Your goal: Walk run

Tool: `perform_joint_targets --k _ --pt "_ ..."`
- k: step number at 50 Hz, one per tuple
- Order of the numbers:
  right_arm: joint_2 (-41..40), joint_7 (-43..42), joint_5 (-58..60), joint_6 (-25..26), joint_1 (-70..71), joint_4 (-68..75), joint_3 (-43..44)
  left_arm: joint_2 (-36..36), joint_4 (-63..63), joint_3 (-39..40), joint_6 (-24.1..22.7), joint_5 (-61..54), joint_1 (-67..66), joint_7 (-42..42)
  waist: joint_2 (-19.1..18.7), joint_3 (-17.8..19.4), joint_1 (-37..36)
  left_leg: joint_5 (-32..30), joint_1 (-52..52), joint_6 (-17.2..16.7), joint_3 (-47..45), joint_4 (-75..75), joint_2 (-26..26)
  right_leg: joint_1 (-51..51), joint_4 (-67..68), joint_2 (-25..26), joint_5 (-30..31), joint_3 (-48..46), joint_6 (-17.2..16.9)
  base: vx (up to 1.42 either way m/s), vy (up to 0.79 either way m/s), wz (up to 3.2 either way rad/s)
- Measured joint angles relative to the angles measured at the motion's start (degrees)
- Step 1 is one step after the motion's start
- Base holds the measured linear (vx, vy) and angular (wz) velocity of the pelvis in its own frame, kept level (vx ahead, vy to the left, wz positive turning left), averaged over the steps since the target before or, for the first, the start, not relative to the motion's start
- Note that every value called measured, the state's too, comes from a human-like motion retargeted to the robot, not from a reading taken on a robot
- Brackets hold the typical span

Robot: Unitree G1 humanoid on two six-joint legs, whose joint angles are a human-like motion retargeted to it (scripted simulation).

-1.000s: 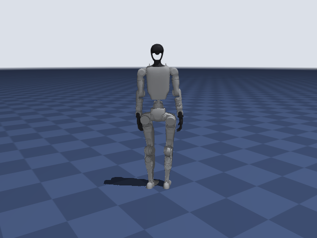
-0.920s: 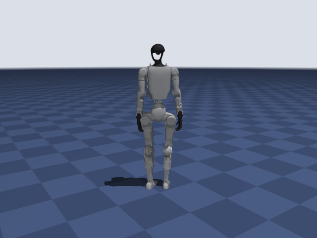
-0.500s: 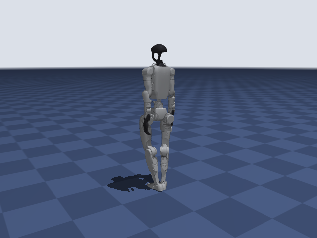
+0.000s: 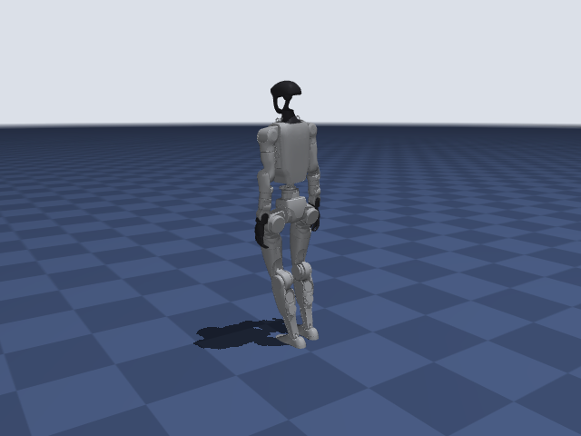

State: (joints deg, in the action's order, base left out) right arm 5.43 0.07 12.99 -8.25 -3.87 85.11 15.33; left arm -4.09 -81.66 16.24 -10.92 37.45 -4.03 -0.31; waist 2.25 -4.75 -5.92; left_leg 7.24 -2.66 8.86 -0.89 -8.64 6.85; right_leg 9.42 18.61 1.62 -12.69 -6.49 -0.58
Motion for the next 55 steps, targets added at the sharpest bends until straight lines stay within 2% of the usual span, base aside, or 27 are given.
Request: perform_joint_targets --k 2,3,5,9,14,20,29,43,48,55 --pt "-0.07 0.42 -0.30 0.08 -0.28 0.44 0.12 -0.47 -0.35 0.23 0.52 0.49 -0.21 -0.44 0.87 0.43 -0.03 -0.14 1.39 0.07 0.66 0.75 1.07 -2.18 -5.06 0.58 6.36 0.79 3.77 0.13 -0.05 0.29" --pt "-0.11 0.81 -0.48 0.10 -0.60 0.76 0.16 -0.74 -0.67 0.24 0.90 0.74 -0.44 -0.65 0.96 0.32 -0.90 -0.22 2.18 -0.12 0.43 1.33 0.96 -3.37 -6.64 1.16 6.36 0.65 5.54 0.18 -0.05 0.00" --pt "-0.15 1.72 -0.77 0.23 -1.44 1.62 0.86 -1.13 -1.48 -0.18 1.96 1.53 -1.08 -0.93 1.40 -0.14 -2.43 -0.63 3.87 -0.12 0.76 2.66 1.45 -5.42 -9.16 -0.40 7.32 -6.24 6.63 0.18 -0.03 0.15" --pt "-0.68 2.05 -0.65 0.45 -2.28 1.89 2.53 -0.67 -2.32 -0.22 2.59 2.28 -2.50 0.07 1.47 0.38 -3.10 -2.08 7.31 -0.43 2.47 5.27 1.84 -8.46 -11.99 0.17 8.88 -5.26 5.72 0.09 -0.01 0.32" --pt "-0.83 1.64 -0.69 0.23 -3.14 2.00 1.59 -0.36 -3.94 1.15 3.06 1.84 -4.62 0.71 0.77 -0.79 -1.85 -2.57 9.21 -0.94 3.22 6.92 1.40 -11.31 -15.44 1.57 9.22 -5.01 7.04 0.14 -0.02 0.10" --pt "-0.71 2.09 -1.70 0.92 -3.02 4.12 1.86 0.24 -4.78 0.23 4.35 1.81 -3.77 0.14 0.55 -0.72 -1.84 -2.69 9.95 -1.78 3.79 7.12 1.12 -12.88 -17.12 1.71 9.64 -5.36 6.99 0.02 -0.01 0.09" --pt "-0.31 2.26 -0.10 1.25 -3.01 4.08 1.37 0.89 -1.48 -1.77 2.31 1.51 -1.84 -2.14 -0.06 -0.75 -1.28 -2.98 9.55 -3.28 3.01 7.49 0.30 -12.72 -17.19 1.83 9.28 -5.64 7.24 0.00 -0.01 0.01" --pt "-0.88 1.30 -3.77 -0.34 -2.03 6.56 0.54 0.14 2.62 -2.78 0.44 -1.62 1.30 -4.33 0.21 -0.16 -1.07 -3.77 7.19 -6.01 1.76 6.81 -1.38 -10.82 -16.93 2.76 8.68 -4.95 8.29 -0.04 -0.09 0.01" --pt "-1.23 1.38 -3.67 -1.10 -1.82 5.63 0.33 0.02 3.45 -2.92 -0.95 -0.58 0.70 -3.67 0.47 0.66 -0.98 -2.70 5.65 -6.51 2.86 4.71 -1.53 -10.14 -16.82 3.04 7.74 -4.70 9.05 -0.09 -0.10 0.21" --pt "-1.68 3.51 -7.37 -2.03 -0.97 1.04 0.79 1.88 2.97 1.47 -2.67 -3.38 -2.11 3.14 2.13 2.41 0.56 -1.89 0.97 -7.20 4.74 -3.65 0.97 -9.00 -15.84 1.05 5.69 -6.68 10.02 -0.09 -0.09 0.46"
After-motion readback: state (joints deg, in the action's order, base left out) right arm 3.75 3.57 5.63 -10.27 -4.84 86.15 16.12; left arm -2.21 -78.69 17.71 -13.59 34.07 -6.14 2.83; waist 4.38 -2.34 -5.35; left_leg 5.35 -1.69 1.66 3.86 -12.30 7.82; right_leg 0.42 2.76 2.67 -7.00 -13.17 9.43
